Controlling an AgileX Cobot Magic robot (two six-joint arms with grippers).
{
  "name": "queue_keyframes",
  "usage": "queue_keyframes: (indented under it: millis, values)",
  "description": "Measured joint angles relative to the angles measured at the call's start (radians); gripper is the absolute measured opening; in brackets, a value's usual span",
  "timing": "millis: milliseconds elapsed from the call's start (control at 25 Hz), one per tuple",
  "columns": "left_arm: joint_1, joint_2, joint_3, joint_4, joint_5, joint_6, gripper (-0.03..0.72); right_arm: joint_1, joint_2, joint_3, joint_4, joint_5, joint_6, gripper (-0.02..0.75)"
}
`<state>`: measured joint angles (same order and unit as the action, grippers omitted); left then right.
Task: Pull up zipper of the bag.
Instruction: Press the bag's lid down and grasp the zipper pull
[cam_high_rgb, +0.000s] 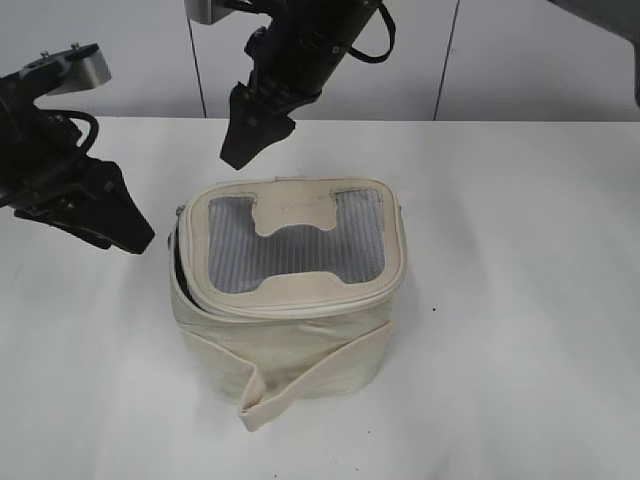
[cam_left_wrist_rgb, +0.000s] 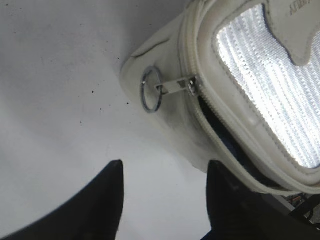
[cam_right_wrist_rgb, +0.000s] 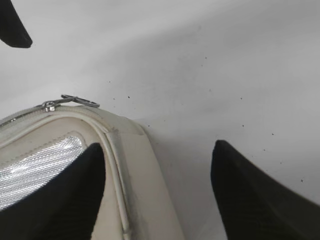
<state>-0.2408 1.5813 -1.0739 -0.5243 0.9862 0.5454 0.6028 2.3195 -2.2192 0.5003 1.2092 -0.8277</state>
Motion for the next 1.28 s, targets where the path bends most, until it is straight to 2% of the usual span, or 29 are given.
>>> queue_keyframes:
  millis: [200, 440, 640, 840, 1000, 1160, 1280]
  values:
    - [0.000, 0.000, 0.000, 0.003, -0.004, 0.000, 0.408, 0.001, 0.001, 0.006, -0.003, 0.000, 0.080, 0.471]
    - [0.000, 0.000, 0.000, 0.004, -0.009, 0.000, 0.409, 0.001, -0.041, 0.093, -0.031, 0.001, 0.120, 0.437]
    - [0.000, 0.000, 0.000, 0.002, -0.017, 0.000, 0.409, 0.002, -0.060, 0.101, -0.025, 0.002, 0.086, 0.440]
    - [0.000, 0.000, 0.000, -0.005, -0.017, 0.000, 0.409, 0.023, -0.060, 0.101, -0.016, 0.002, 0.035, 0.489]
    - [0.000, 0.000, 0.000, -0.005, -0.017, 0.000, 0.410, 0.028, -0.046, 0.101, -0.011, 0.002, 0.026, 0.499]
    - [0.000, 0.000, 0.000, -0.005, -0.017, 0.000, 0.410, 0.028, -0.007, 0.101, -0.016, 0.002, 0.026, 0.495]
    - [0.000, 0.000, 0.000, -0.005, -0.017, 0.000, 0.410, 0.028, -0.002, 0.101, -0.016, 0.002, 0.026, 0.453]
